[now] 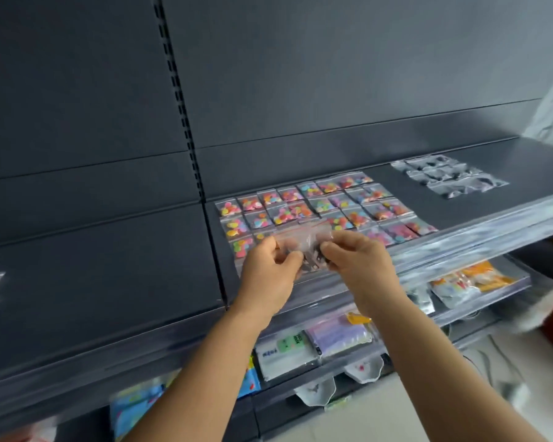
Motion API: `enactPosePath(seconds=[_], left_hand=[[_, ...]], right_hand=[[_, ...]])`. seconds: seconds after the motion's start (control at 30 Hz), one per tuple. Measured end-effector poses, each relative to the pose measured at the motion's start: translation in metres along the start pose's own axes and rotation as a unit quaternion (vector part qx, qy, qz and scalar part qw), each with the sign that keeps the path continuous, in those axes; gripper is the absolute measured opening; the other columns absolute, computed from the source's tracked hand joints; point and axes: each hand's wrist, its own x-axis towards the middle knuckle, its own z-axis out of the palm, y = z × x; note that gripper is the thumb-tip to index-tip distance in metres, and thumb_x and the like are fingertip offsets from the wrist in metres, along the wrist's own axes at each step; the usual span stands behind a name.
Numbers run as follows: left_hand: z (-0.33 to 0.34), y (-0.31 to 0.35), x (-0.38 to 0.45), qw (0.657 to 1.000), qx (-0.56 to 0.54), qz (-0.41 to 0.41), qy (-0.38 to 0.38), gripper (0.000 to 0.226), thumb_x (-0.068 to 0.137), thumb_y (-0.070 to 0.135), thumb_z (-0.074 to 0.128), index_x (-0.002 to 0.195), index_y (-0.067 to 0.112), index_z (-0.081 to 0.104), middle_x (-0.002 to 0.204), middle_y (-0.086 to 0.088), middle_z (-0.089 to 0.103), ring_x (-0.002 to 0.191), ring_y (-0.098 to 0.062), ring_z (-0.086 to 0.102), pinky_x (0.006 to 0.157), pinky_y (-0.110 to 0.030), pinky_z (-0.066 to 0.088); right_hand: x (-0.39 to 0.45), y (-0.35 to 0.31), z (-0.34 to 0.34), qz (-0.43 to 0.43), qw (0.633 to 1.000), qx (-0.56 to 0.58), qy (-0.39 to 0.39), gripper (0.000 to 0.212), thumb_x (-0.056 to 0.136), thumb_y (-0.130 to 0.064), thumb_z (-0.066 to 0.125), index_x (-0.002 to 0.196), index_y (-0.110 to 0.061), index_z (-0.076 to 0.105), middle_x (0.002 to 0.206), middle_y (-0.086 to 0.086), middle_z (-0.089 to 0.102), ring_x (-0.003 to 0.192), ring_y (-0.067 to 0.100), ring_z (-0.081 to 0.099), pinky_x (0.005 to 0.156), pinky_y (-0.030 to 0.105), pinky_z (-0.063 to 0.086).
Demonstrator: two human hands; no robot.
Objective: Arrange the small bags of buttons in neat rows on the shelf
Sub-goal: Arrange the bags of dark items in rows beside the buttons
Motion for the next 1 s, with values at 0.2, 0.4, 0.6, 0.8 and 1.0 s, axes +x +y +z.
enactPosePath(seconds=[0.2, 0.4, 0.6, 0.8, 1.0], left_hand=[[0.09, 0.01, 0.019, 0.998, 0.001, 0.006, -0.063, 0.009, 0.089, 0.012, 0.058, 0.087, 0.02, 0.062, 0.075, 0.004, 0.065, 0.056, -0.003, 0.059, 0.067, -0.03, 0.055], [0.169, 0.01, 0.054, 0.992, 0.017, 0.008, -0.125, 0.003, 0.087, 0.018, 0.061, 0.09, 0.019, 0.062, 0.078, 0.0, 0.07, 0.064, -0.008, 0.064, 0.065, -0.029, 0.056], [0.244, 0.013, 0.113, 0.988, 0.014, 0.018, -0.15, 0.007, 0.087, 0.015, 0.06, 0.091, 0.019, 0.062, 0.085, -0.004, 0.071, 0.073, -0.018, 0.065, 0.068, -0.032, 0.055], [0.312, 0.023, 0.167, 0.983, 0.013, 0.01, -0.182, 0.009, 0.087, 0.017, 0.061, 0.095, 0.021, 0.062, 0.087, 0.002, 0.069, 0.072, -0.009, 0.067, 0.067, -0.027, 0.058], [0.358, 0.02, 0.198, 0.987, 0.038, 0.001, -0.159, 0.009, 0.086, 0.023, 0.059, 0.089, 0.016, 0.065, 0.081, 0.0, 0.069, 0.072, -0.016, 0.064, 0.065, -0.029, 0.054]], right_hand=[[0.02, 0.012, -0.083, 0.025, 0.995, 0.052, 0.078, 0.017, 0.088, -0.006, 0.058, 0.077, -0.015, 0.068, 0.062, -0.003, 0.065, 0.059, 0.012, 0.054, 0.057, 0.021, 0.049], [0.051, 0.025, -0.149, 0.024, 0.992, 0.015, 0.124, 0.008, 0.083, -0.019, 0.066, 0.076, -0.016, 0.07, 0.058, -0.009, 0.066, 0.048, 0.0, 0.053, 0.045, 0.011, 0.041], [0.115, 0.032, -0.206, 0.036, 0.987, 0.023, 0.157, 0.009, 0.081, -0.007, 0.067, 0.077, -0.015, 0.071, 0.062, -0.002, 0.07, 0.056, 0.007, 0.062, 0.053, 0.016, 0.048], [0.176, 0.028, -0.259, 0.051, 0.979, -0.057, 0.19, 0.019, 0.086, -0.022, 0.058, 0.073, -0.022, 0.073, 0.068, 0.005, 0.069, 0.057, 0.018, 0.055, 0.054, 0.03, 0.048], [0.223, 0.034, -0.305, 0.057, 0.972, -0.092, 0.209, 0.019, 0.087, -0.017, 0.059, 0.073, -0.02, 0.071, 0.069, 0.002, 0.069, 0.062, 0.019, 0.055, 0.054, 0.031, 0.048]])
